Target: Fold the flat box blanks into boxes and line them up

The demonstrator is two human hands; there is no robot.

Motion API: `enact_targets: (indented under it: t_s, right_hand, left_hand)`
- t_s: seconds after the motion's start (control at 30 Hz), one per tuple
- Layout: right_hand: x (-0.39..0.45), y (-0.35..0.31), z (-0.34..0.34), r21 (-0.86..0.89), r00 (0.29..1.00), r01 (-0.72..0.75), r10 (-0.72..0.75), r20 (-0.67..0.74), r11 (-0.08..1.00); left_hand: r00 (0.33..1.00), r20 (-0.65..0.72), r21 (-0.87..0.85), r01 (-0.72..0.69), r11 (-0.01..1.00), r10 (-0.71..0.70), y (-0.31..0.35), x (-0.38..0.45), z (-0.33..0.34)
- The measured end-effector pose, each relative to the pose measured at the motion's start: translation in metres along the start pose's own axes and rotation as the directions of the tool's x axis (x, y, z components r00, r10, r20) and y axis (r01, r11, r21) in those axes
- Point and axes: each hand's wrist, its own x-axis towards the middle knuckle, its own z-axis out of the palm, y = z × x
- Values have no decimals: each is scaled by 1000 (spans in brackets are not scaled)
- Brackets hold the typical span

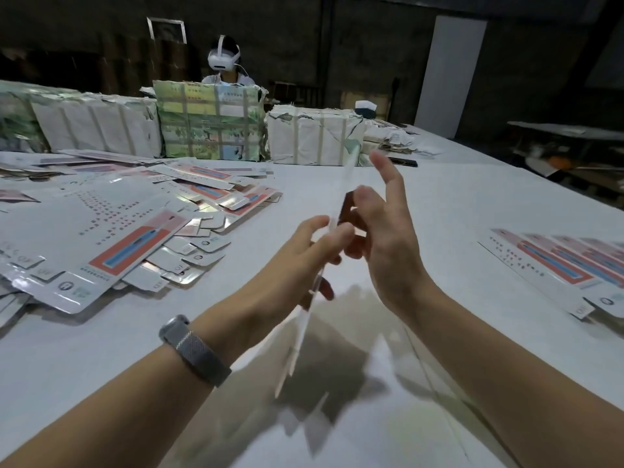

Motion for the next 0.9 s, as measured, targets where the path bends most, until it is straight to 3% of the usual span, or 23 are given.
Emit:
enact_targets:
  t_s: [0.1, 0.2, 0.3, 0.4, 0.53, 0.7, 0.9]
  right_hand:
    - [1, -4, -2, 1, 1000, 25, -25, 12, 1000]
    - [7, -5, -7, -285, 996, 57, -72, -45, 957]
    - [9, -5, -9, -357, 996, 15, -44, -76, 934]
    - [9, -3, -8, -271, 995, -33, 7, -96, 962]
    - [13, -4, -14, -122, 987, -158, 152, -57, 980]
    - [18, -15, -26, -263, 966, -224, 250, 68, 938]
    - [18, -18, -28, -280, 963, -250, 268, 28, 927]
  left_hand:
    - [981, 187, -352, 119, 928, -54, 4, 3, -1]
    - [952, 306, -536, 166, 828, 7, 4, -1, -4]
    - [942, 324, -567, 115, 816, 93, 1, -7, -4]
    - [961, 268, -576, 106, 811, 65, -1, -6, -5]
    - [938, 344, -539, 159, 827, 44, -4, -5, -5]
    - [913, 407, -462, 209, 862, -3, -7, -4, -5]
    - [907, 421, -449, 212, 868, -4, -5, -4, -4]
